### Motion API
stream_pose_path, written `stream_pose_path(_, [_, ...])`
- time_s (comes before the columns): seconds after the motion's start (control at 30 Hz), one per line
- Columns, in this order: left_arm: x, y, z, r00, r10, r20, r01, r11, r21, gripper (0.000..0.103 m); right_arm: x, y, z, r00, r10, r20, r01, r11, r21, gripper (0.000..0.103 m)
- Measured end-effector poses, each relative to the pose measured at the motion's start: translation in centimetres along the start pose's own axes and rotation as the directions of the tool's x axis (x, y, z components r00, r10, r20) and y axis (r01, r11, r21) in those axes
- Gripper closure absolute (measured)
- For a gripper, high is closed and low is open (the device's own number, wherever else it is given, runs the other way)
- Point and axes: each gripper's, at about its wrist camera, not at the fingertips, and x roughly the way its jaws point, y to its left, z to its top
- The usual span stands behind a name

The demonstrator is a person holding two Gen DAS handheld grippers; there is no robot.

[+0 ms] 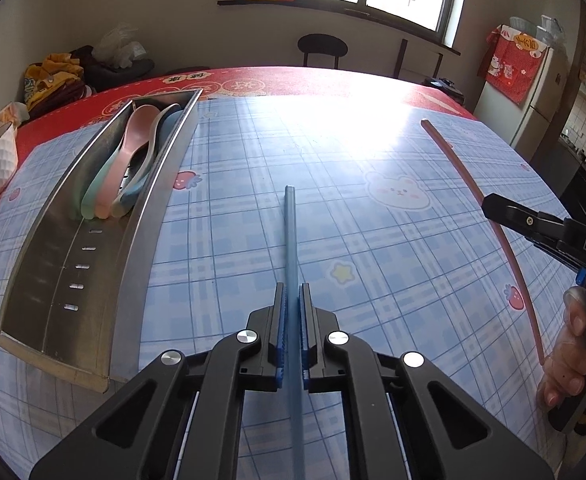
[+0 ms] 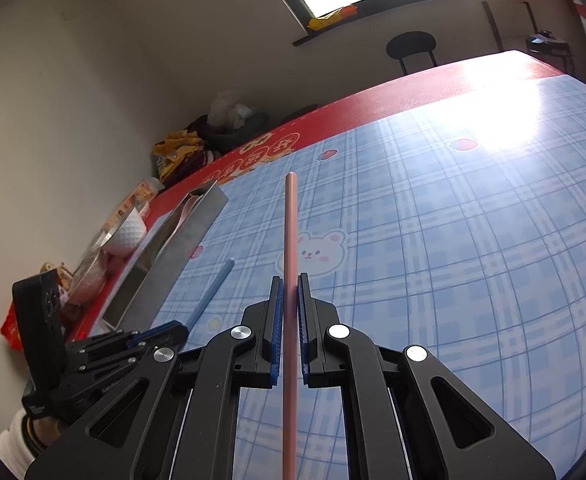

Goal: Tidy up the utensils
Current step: 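Carry the blue chopstick into the steel tray and open the left tool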

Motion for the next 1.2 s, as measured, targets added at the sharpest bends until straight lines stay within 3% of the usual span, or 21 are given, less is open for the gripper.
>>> stream_pose_path(0.93, [-2.0,1.0,-0.4,0.994,-0.054,0.093,0.059,0.997,-0.052,0.097,1.0,0.6,0.0,1.0,-0.016,-0.006,0.016,1.0,-0.004,0.096])
stream_pose_path(1.2, [-4.7,2.8,0.0,0.982,-0.151,0.113,0.162,0.982,-0.098,0.097,0.7,0.4,-0.1,1.0,-0.008,-0.002,0.008,1.0,-0.001,0.096])
